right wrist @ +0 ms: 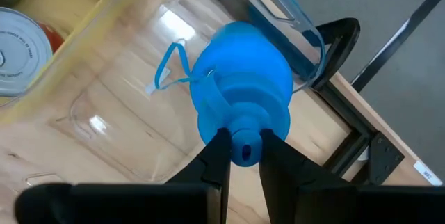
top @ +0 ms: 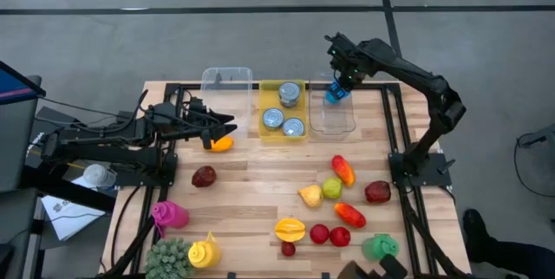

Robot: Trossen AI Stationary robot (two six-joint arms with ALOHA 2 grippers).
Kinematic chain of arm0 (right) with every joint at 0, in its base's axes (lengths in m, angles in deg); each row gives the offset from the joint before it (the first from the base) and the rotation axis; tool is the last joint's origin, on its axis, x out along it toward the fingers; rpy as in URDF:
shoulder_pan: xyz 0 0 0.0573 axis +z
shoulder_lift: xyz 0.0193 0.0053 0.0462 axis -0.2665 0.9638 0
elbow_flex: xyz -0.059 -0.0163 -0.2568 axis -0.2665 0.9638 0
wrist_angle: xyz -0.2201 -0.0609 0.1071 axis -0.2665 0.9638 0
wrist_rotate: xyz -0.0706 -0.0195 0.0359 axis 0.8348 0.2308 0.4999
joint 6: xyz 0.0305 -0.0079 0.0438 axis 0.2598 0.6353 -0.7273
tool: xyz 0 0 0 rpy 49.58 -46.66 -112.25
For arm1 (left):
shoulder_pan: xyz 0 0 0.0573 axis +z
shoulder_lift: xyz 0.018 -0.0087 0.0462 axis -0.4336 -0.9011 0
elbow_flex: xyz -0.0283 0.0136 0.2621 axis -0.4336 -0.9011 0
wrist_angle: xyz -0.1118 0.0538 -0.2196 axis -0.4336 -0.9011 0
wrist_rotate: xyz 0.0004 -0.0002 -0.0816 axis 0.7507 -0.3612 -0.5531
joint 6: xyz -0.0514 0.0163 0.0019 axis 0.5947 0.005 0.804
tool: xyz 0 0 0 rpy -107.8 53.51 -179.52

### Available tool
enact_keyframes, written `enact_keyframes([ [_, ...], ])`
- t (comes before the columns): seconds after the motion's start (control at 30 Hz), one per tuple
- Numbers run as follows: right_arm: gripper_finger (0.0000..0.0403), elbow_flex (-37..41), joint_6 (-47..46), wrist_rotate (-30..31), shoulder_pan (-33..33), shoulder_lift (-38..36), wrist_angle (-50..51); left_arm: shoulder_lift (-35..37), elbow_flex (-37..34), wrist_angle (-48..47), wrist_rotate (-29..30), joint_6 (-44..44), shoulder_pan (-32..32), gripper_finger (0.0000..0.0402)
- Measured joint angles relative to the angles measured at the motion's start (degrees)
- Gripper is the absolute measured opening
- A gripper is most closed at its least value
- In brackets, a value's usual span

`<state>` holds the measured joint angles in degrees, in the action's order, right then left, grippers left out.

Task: Pick & Place Food Item
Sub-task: Put the blue tumbler into the transparent bin

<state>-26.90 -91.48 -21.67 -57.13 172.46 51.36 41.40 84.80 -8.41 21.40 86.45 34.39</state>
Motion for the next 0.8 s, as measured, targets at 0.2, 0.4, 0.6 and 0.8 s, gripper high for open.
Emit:
enact_keyframes([
  [0.2,0.0050,-0.98,0.43,-0.66,-0.18,-0.18,-0.13,0.02,0.00,0.02,0.08,0.02,-0.01,0.0273],
  [0.4,0.0050,-4.82,-0.69,-1.26,-0.61,-1.54,1.37,0.01,0.00,0.01,0.30,0.02,-0.01,0.0273],
  [0.6,0.0050,-5.08,-1.23,-3.89,-1.33,-1.32,2.72,0.00,0.00,0.00,0.26,0.31,-0.03,0.0273],
  [0.8,0.0050,-4.83,-1.28,-4.52,-1.22,-1.32,4.10,0.01,0.00,0.01,0.22,0.42,-0.03,0.0273],
])
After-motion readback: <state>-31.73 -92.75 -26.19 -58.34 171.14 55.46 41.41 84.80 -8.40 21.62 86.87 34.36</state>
